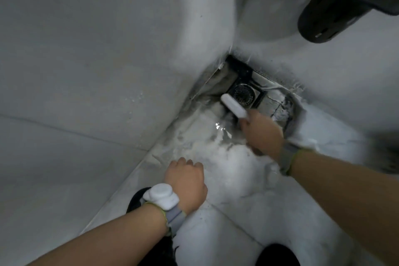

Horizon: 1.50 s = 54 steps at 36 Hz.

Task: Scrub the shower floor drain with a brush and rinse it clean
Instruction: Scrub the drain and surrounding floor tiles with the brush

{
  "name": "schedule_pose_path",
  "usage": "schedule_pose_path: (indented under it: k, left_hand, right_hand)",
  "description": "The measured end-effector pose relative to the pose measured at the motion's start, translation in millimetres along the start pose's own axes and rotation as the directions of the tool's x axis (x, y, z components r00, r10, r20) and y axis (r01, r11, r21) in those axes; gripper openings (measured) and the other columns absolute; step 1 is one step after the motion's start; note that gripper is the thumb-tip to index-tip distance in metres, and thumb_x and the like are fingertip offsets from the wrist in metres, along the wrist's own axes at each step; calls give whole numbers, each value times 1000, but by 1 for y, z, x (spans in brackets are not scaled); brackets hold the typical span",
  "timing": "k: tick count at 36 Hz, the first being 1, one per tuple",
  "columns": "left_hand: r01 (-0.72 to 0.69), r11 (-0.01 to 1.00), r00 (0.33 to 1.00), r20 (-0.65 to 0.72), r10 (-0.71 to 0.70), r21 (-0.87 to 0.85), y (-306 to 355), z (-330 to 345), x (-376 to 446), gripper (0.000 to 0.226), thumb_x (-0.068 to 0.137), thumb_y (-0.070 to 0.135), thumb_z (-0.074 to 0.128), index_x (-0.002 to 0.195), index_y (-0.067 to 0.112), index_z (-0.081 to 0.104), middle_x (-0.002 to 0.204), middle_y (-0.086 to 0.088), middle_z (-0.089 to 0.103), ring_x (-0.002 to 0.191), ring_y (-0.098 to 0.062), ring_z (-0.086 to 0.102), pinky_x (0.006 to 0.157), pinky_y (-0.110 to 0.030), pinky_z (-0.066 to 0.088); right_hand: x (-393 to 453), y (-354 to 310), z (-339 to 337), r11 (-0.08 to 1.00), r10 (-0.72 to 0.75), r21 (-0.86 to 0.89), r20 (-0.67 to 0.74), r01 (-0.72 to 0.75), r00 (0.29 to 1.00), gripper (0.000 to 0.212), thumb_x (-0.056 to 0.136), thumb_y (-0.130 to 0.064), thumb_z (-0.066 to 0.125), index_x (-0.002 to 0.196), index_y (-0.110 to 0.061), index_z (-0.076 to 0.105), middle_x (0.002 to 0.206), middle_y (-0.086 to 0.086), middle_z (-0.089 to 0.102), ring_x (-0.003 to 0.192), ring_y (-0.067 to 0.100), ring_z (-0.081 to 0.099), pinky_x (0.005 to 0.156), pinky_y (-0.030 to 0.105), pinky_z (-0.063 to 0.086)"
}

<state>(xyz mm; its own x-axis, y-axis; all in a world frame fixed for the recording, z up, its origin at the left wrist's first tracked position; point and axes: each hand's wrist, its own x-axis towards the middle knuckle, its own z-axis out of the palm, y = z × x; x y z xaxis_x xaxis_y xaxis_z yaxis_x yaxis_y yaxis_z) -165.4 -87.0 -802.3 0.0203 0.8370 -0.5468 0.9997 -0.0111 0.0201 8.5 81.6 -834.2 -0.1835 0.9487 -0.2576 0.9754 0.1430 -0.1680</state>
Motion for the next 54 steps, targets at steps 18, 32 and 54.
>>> schedule_pose_path:
  k: [18,32,54]
  left_hand:
    - [-231,962,972,70,223,143,-1,-20,62,57,75,53,45,123,24,54,124,-14,50,109,-34,48,96,-45,34]
    - [-190,982,982,23,189,21,-1,-22,64,87,76,56,41,151,15,28,147,-9,44,125,-30,46,108,-43,33]
    - [-154,988,988,31,153,16,-2,-30,65,82,79,53,41,150,13,31,153,-8,41,126,-28,46,109,-40,31]
  right_hand:
    - [-47,127,-11,991,106,-74,-77,-112,991,40,97,-57,40,110,-20,50,86,8,67,82,34,65,64,40,50]
    - [-69,115,6,1000,1,7,78,-1,997,37,99,-57,33,115,-28,48,91,0,66,84,26,67,66,35,49]
    - [6,146,-17,982,156,-74,-193,-173,969,38,97,-52,47,102,-15,51,73,12,62,66,38,61,55,38,46]
